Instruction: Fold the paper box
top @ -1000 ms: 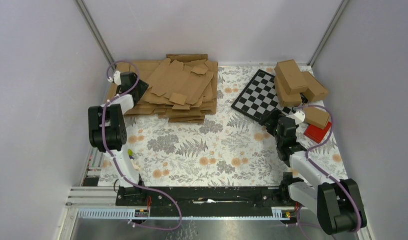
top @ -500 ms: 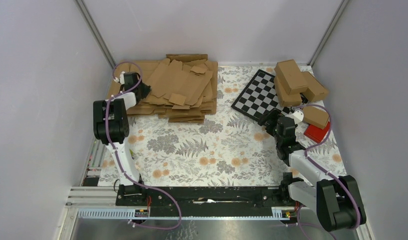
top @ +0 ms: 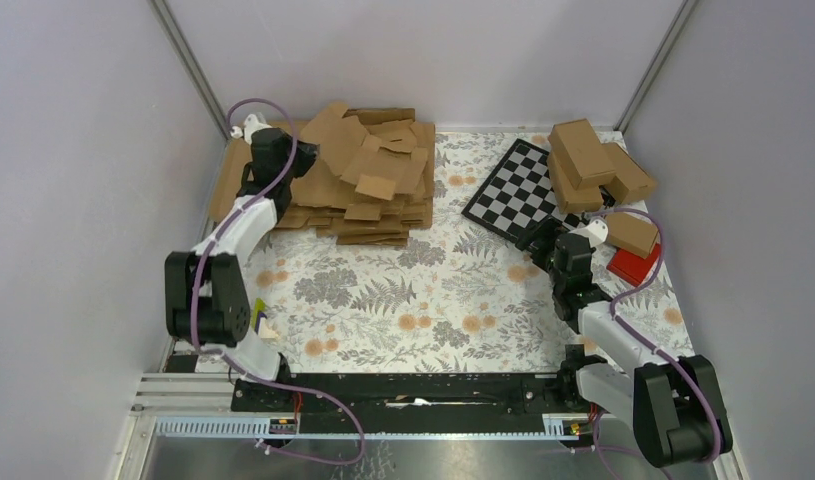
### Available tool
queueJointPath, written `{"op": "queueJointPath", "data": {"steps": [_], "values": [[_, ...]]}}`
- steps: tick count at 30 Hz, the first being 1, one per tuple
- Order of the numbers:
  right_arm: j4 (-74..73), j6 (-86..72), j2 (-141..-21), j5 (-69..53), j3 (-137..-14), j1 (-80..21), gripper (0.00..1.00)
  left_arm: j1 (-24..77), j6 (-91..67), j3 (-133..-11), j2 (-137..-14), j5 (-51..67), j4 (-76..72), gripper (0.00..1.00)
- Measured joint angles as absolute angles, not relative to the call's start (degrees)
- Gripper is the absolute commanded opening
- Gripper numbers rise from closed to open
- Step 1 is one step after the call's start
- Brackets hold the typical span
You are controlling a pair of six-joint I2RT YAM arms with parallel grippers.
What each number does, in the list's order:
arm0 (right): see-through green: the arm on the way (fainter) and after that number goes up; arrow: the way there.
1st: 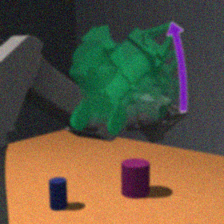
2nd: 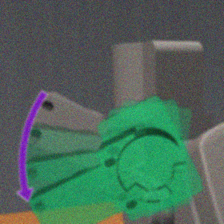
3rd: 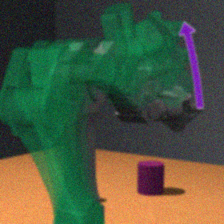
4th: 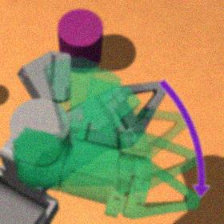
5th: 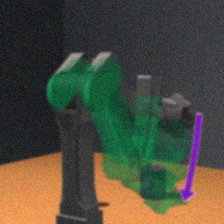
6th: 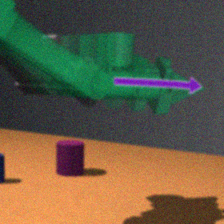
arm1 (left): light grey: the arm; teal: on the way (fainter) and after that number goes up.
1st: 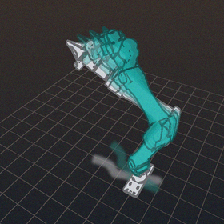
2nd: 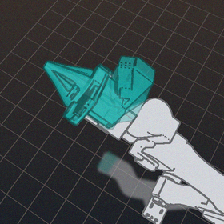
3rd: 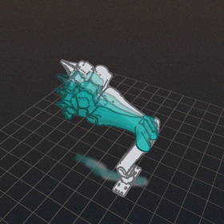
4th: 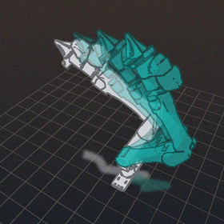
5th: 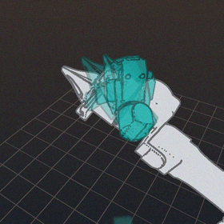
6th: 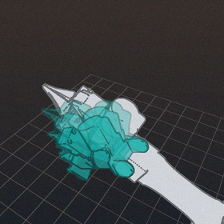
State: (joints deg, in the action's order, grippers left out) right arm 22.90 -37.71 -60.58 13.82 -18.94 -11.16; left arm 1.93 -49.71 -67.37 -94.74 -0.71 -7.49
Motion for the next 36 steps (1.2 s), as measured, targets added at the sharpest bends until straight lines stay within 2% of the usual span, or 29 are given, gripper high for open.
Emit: {"op": "queueJointPath", "data": {"steps": [11,17,23,26,28,29,30,32,34,36], "values": [[21.37,-36.42,-58.94,11.97,-20.43,-11.16,0.99,7.86,-52.88,-51.33,-75.48,1.91,-9.10,0.00],[21.61,-34.52,-63.44,2.17,-23.77,-11.16,0.99,12.58,-55.13,-37.47,-61.65,4.45,-7.18,0.00],[23.68,-34.09,-67.35,-7.90,-25.04,-11.27,0.99,19.31,-56.03,-28.91,-51.77,4.10,-2.81,0.00],[24.05,-33.91,-69.12,-10.87,-25.96,-11.44,0.99,23.57,-56.16,-26.00,-47.51,3.79,-1.21,0.06],[24.32,-33.87,-69.41,-11.77,-26.22,-11.49,0.99,26.33,-56.14,-24.56,-44.88,3.66,0.40,0.14],[24.47,-33.85,-69.36,-11.90,-26.22,-11.51,0.99,27.42,-56.01,-24.05,-43.97,3.68,0.97,0.26],[24.53,-33.85,-69.30,-11.92,-26.22,-11.51,0.99,28.34,-55.79,-23.70,-43.29,3.68,1.54,0.43],[24.45,-33.82,-68.71,-11.51,-26.22,-11.53,0.99,29.54,-55.20,-23.24,-42.41,3.64,2.59,0.68],[24.23,-33.71,-66.70,-9.82,-25.89,-11.53,0.99,29.95,-54.39,-23.14,-42.19,3.09,4.36,0.82],[24.10,-33.63,-63.09,-7.20,-24.84,-11.53,0.99,30.00,-53.52,-23.42,-42.65,2.35,6.57,0.88]]}}
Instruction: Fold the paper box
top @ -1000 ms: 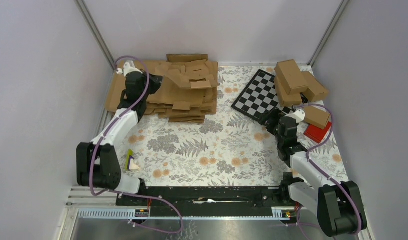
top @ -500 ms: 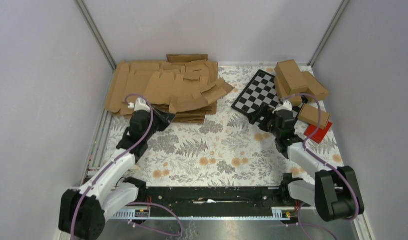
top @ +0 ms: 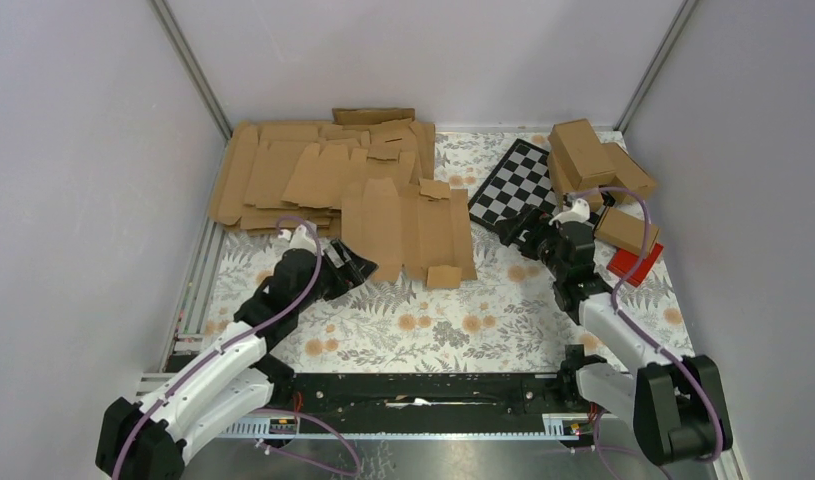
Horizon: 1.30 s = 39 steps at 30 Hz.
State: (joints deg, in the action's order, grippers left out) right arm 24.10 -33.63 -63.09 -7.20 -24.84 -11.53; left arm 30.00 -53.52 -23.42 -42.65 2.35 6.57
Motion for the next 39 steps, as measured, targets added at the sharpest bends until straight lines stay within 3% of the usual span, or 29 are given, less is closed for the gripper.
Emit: {"op": "queueJointPath", "data": {"steps": [5,7,13,18,24,28,33,36,39], "values": [[25.65,-33.30,-60.12,-5.26,-23.55,-11.57,0.99,30.00,-50.78,-27.31,-46.04,-1.74,12.97,0.94],[26.13,-33.26,-62.92,-5.87,-23.79,-11.57,0.99,30.00,-49.34,-30.00,-46.72,-4.64,15.20,0.99],[24.47,-33.30,-75.07,-10.79,-28.01,-11.60,0.99,28.75,-46.13,-37.30,-48.90,-14.85,17.80,0.99],[22.48,-33.32,-80.66,-13.74,-32.03,-11.64,0.97,18.98,-45.23,-37.76,-57.01,-9.67,14.22,0.97],[20.60,-33.26,-85.82,-17.61,-35.73,-11.86,0.95,11.14,-45.25,-35.75,-65.78,1.43,7.66,0.87],[18.61,-33.17,-88.75,-18.90,-38.13,-12.40,0.94,10.90,-45.63,-33.93,-69.93,9.06,1.39,0.65],[16.73,-32.77,-91.96,-20.34,-40.45,-12.99,0.92,10.96,-46.04,-33.23,-73.34,15.77,-2.63,0.17],[15.49,-32.56,-92.44,-20.71,-41.01,-13.13,0.92,11.51,-45.43,-33.21,-71.94,17.61,-3.51,0.04],[15.16,-32.34,-92.44,-20.64,-41.04,-13.13,0.89,13.21,-44.16,-33.41,-68.25,18.39,-3.33,0.01]]}}
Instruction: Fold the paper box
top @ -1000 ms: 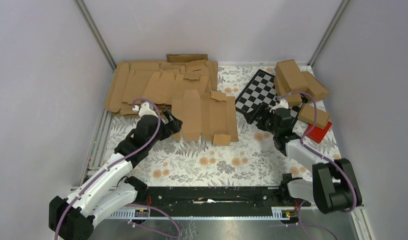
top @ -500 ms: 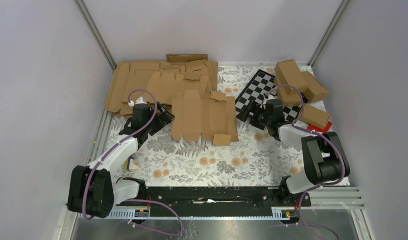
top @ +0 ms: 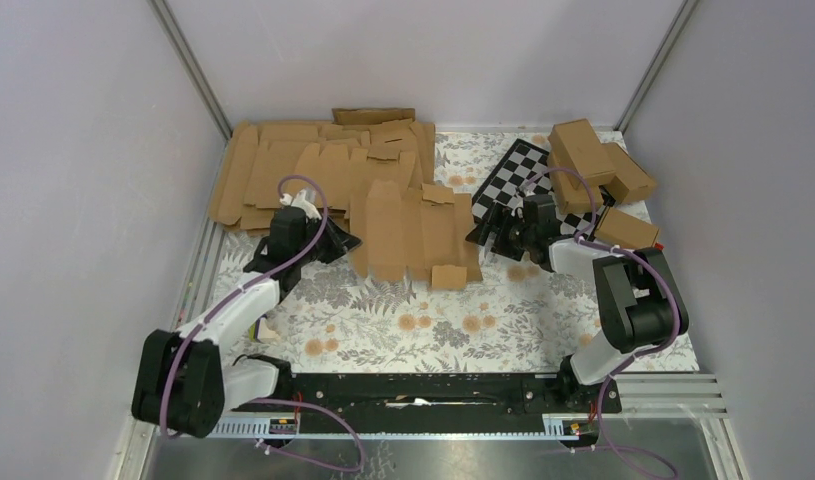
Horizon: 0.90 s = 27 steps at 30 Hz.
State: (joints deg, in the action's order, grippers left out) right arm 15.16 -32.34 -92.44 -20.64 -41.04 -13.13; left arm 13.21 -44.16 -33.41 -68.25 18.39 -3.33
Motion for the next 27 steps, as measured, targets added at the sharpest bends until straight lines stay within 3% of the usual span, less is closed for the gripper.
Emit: {"op": "queueJointPath", "data": {"steps": [2,14,22,27], "values": [[15.07,-32.27,-92.31,-20.45,-41.04,-13.13,0.86,15.27,-43.09,-34.26,-65.67,18.37,-2.07,0.00],[16.25,-32.16,-82.91,-15.84,-37.56,-13.15,0.87,25.98,-35.31,-37.78,-53.71,11.20,4.49,0.00],[16.88,-32.16,-87.33,-17.52,-37.80,-13.15,0.85,30.15,-32.99,-37.60,-53.71,8.86,4.84,0.00],[15.53,-32.18,-93.03,-18.31,-40.12,-13.15,0.74,31.33,-32.80,-37.06,-53.74,7.42,4.56,0.00]]}}
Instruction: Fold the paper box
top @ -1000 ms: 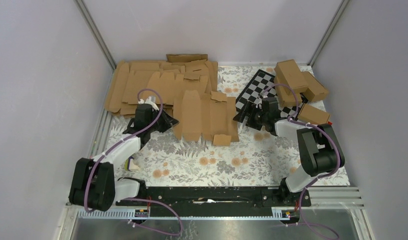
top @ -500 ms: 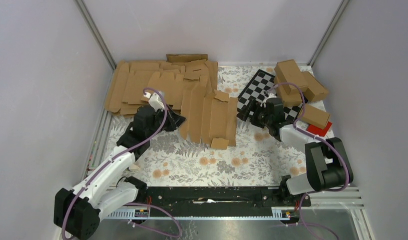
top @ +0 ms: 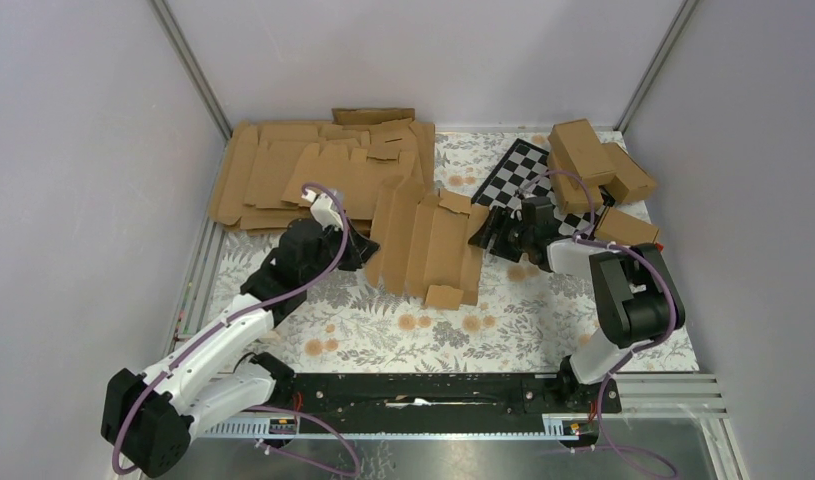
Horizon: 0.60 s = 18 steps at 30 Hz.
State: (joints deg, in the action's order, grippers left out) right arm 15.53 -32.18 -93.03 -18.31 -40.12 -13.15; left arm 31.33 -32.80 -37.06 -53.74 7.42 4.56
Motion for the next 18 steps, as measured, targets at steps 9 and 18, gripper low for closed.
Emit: {"op": "queueJointPath", "data": {"steps": [9,18], "values": [[18.68,-33.43,-96.73,-27.42,-41.39,-13.15,0.05,31.99,-33.04,-35.66,-53.74,6.83,2.90,0.00],[21.15,-31.88,-87.00,-26.22,-37.17,-13.47,0.00,31.99,-34.04,-33.36,-53.74,6.07,1.63,0.62]]}}
